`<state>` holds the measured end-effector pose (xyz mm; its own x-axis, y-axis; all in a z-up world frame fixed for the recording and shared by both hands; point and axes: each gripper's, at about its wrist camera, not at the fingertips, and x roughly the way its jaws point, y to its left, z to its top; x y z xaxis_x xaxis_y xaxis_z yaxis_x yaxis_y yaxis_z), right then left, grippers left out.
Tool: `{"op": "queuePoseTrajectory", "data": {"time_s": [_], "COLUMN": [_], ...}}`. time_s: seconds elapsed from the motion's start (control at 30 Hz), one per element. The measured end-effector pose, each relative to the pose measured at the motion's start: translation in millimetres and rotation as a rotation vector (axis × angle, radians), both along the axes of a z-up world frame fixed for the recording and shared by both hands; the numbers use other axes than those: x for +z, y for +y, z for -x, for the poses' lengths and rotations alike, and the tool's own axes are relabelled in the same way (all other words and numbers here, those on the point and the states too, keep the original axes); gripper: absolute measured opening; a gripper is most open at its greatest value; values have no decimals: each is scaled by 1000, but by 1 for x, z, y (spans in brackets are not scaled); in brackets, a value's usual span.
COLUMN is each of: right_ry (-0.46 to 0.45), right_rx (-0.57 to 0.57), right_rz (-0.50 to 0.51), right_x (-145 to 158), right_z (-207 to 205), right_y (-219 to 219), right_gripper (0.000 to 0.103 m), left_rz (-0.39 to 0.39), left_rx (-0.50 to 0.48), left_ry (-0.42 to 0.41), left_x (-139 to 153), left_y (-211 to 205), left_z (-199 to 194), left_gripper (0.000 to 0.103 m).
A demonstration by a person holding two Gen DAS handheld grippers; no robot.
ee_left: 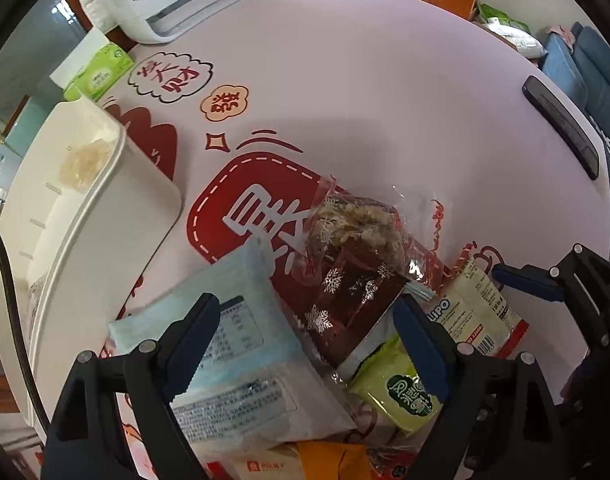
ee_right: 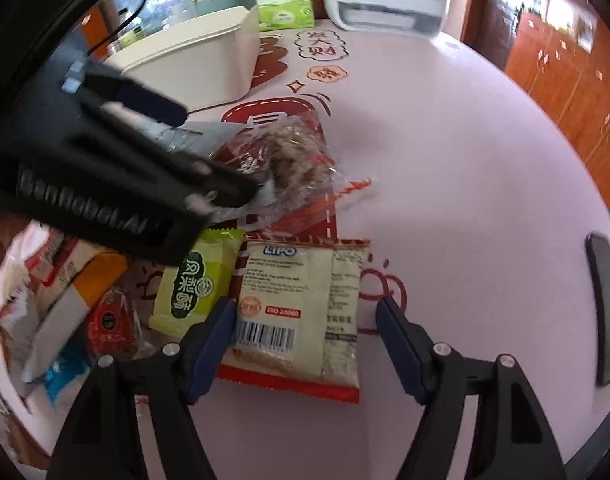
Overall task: Organize snacks
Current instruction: 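Grasp dark nut bag with left tool while right tool grasps LIPO pack, then lift the nut bag and LIPO pack off the table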
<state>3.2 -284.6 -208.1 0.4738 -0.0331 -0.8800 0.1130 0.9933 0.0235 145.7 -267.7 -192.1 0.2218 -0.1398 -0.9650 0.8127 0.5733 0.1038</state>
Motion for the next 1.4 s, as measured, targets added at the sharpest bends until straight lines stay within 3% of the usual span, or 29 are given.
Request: {"op": "queuePoseTrajectory", "data": {"time_s": [0.1,0.2,0.47,0.8,1.2,1.4], "right_ry": [-24,-26,0,-2,0,-1], "right_rx": [33,27,-61,-125,-137,-130], "right_rz": [25,20,-44,-84,-99,-98], "right_x": [1,2,6,12,13,10], "right_z": [1,3,13,17,21,19], "right_y": [6,3,-29,-52,-62,-62], "right_gripper": [57,50,48,48,48,48], "left_rz": [-1,15,62,-21,-49,-26], "left_rx": [-1,14,-20,-37,-13,-19], "left_ry": [25,60,134,120,139,123], "left_x": [-2,-2,7,-15,-37,-34], "left_y": [-4,-9,-30,-62,-78,-82], "left_z": [-7,-14,-17,-18,-24,-22], "left_gripper": [85,85,85,85,85,67]}}
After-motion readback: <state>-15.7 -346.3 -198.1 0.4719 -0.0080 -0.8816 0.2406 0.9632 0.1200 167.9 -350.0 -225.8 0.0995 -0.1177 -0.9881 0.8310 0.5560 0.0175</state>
